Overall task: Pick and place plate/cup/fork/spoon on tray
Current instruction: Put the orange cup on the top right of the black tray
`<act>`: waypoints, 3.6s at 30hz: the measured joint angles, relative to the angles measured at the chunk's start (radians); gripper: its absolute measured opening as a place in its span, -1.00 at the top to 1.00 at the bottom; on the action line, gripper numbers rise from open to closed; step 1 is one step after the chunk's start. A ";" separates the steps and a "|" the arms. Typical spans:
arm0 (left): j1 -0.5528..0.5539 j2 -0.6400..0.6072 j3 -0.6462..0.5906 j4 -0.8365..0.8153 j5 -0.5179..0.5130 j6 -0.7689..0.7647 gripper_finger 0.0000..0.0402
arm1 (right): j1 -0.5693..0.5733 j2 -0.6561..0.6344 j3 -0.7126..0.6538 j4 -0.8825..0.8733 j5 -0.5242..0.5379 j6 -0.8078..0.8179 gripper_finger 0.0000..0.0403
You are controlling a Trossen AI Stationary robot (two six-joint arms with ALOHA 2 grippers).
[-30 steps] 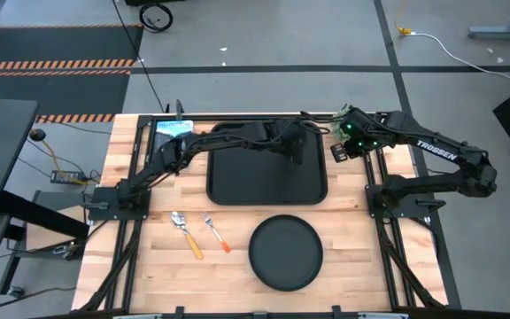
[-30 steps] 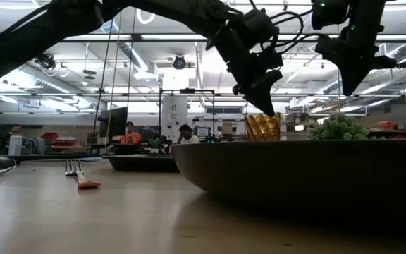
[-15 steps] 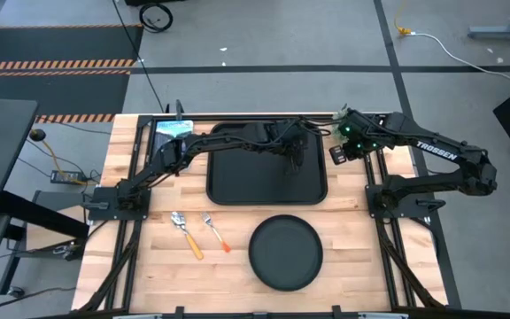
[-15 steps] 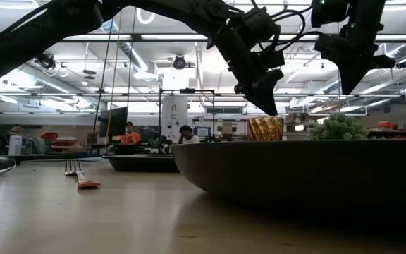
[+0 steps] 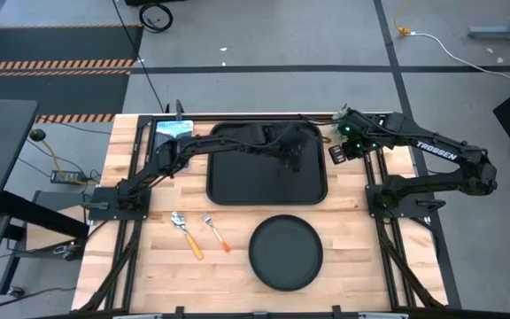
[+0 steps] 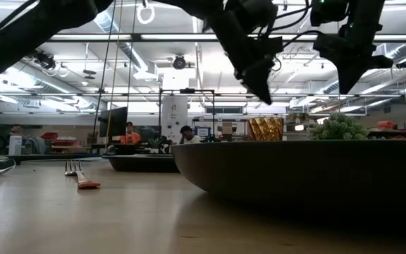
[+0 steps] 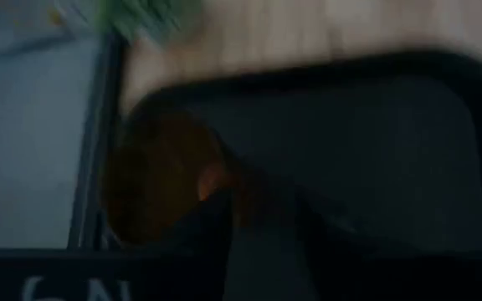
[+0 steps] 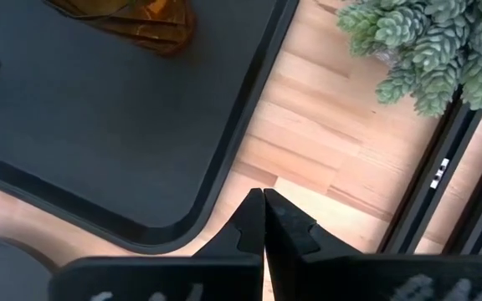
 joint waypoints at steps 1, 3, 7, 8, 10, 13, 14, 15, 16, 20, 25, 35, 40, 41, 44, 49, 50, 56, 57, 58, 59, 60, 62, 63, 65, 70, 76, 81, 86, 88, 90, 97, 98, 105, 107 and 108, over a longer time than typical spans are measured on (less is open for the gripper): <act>-0.003 -0.004 -0.001 -0.048 -0.002 -0.002 0.35 | 0.003 0.000 0.000 0.002 0.000 0.000 0.98; -0.018 -0.007 -0.012 -0.097 -0.006 -0.008 0.39 | 0.008 0.000 0.000 0.009 0.008 -0.002 0.98; -0.044 -0.009 -0.046 -0.166 -0.006 0.002 0.47 | 0.012 0.000 0.000 0.030 0.018 -0.002 0.98; -0.046 -0.012 -0.064 -0.165 -0.007 0.010 0.49 | 0.012 0.000 0.000 0.035 0.018 -0.002 0.98; -0.039 -0.013 -0.105 -0.152 -0.006 0.011 0.52 | 0.014 0.000 0.000 0.041 0.018 -0.001 0.98; 0.007 -0.011 -0.180 -0.081 -0.019 -0.009 0.56 | 0.024 0.000 0.000 0.046 0.018 0.002 0.98; 0.023 -0.011 -0.201 -0.050 -0.026 -0.013 0.57 | 0.026 0.000 0.000 0.050 0.017 0.002 0.98; 0.038 -0.011 -0.220 -0.024 -0.027 -0.017 0.59 | 0.029 0.000 0.000 0.052 0.017 0.002 0.98; 0.051 -0.011 -0.234 0.007 -0.036 -0.023 0.60 | 0.030 0.000 0.000 0.057 0.017 0.002 0.98; 0.081 -0.011 -0.291 0.159 -0.032 -0.035 0.62 | 0.030 0.000 0.000 0.071 0.001 -0.004 0.98; 0.095 -0.010 -0.330 0.288 -0.032 -0.037 0.63 | 0.031 0.000 0.000 0.071 -0.005 -0.009 0.98; 0.099 0.002 -0.380 0.442 -0.029 -0.124 0.63 | 0.031 0.000 0.000 0.071 -0.007 -0.010 0.98; 0.100 0.002 -0.380 0.523 -0.015 -0.165 0.63 | 0.031 0.000 0.000 0.072 -0.009 -0.010 0.98; 0.100 0.002 -0.380 0.534 -0.013 -0.172 0.63 | 0.031 0.000 0.000 0.072 -0.010 -0.010 0.98; 0.100 0.002 -0.379 0.519 -0.013 -0.182 0.63 | 0.031 0.000 0.000 0.072 -0.025 -0.010 0.98; 0.101 -0.001 -0.379 0.385 0.121 -0.172 0.63 | 0.036 0.000 0.000 0.088 -0.033 -0.010 0.98; 0.099 -0.001 -0.379 0.372 0.171 -0.165 0.63 | 0.036 0.000 0.000 0.094 -0.033 -0.010 0.98; 0.055 0.015 -0.379 0.421 0.256 -0.078 0.62 | 0.036 0.000 0.000 0.105 -0.037 -0.010 0.98; 0.046 0.020 -0.379 0.451 0.257 -0.056 0.62 | 0.036 0.000 0.000 0.105 -0.037 -0.010 0.98; 0.038 0.024 -0.379 0.465 0.258 -0.034 0.61 | 0.036 0.000 0.000 0.105 -0.037 -0.010 0.98; 0.030 0.026 -0.380 0.479 0.260 -0.023 0.59 | 0.036 0.000 0.000 0.105 -0.037 -0.009 0.98; 0.023 0.034 -0.379 0.516 0.259 -0.007 0.56 | 0.036 0.000 0.000 0.105 -0.037 -0.010 0.98; 0.014 0.041 -0.378 0.558 0.258 -0.001 0.49 | 0.037 0.000 0.000 0.106 -0.037 -0.008 0.98; 0.014 0.041 -0.378 0.566 0.256 -0.008 0.44 | 0.040 0.000 0.000 0.106 -0.037 -0.004 0.98; 0.015 0.041 -0.379 0.586 0.252 -0.022 0.35 | 0.049 0.000 0.000 0.108 -0.037 -0.002 0.98; 0.035 0.041 -0.379 0.611 0.234 -0.034 0.05 | 0.068 0.000 0.000 0.119 -0.037 0.002 0.98; 0.049 0.041 -0.379 0.610 0.234 -0.038 -0.27 | 0.084 0.000 0.000 0.130 -0.037 0.008 0.98; 0.049 0.041 -0.379 0.635 0.206 -0.022 -0.41 | 0.084 0.000 0.000 0.130 -0.037 0.009 0.98; 0.047 0.041 -0.379 0.672 0.139 -0.007 -0.47 | 0.084 0.000 0.000 0.130 -0.037 0.009 0.98; 0.048 0.041 -0.379 0.696 0.115 -0.007 -0.47 | 0.084 0.000 0.000 0.130 -0.037 0.009 0.98; 0.051 0.041 -0.379 0.704 0.098 -0.008 -0.47 | 0.084 0.000 0.000 0.130 -0.037 0.009 0.98; 0.059 0.041 -0.379 0.728 0.033 -0.008 -0.47 | 0.084 0.000 0.000 0.130 -0.037 0.009 0.98; 0.060 0.041 -0.379 0.735 0.022 -0.007 -0.47 | 0.084 0.000 0.000 0.130 -0.037 0.009 0.98; 0.077 0.041 -0.379 0.741 -0.010 -0.009 -0.47 | 0.084 0.000 0.000 0.130 -0.037 0.009 0.98; 0.079 0.041 -0.379 0.732 -0.006 -0.014 -0.47 | 0.084 0.000 0.000 0.130 -0.037 0.009 0.98; 0.079 0.042 -0.379 0.718 -0.003 -0.015 -0.47 | 0.084 0.000 0.000 0.130 -0.037 0.009 0.98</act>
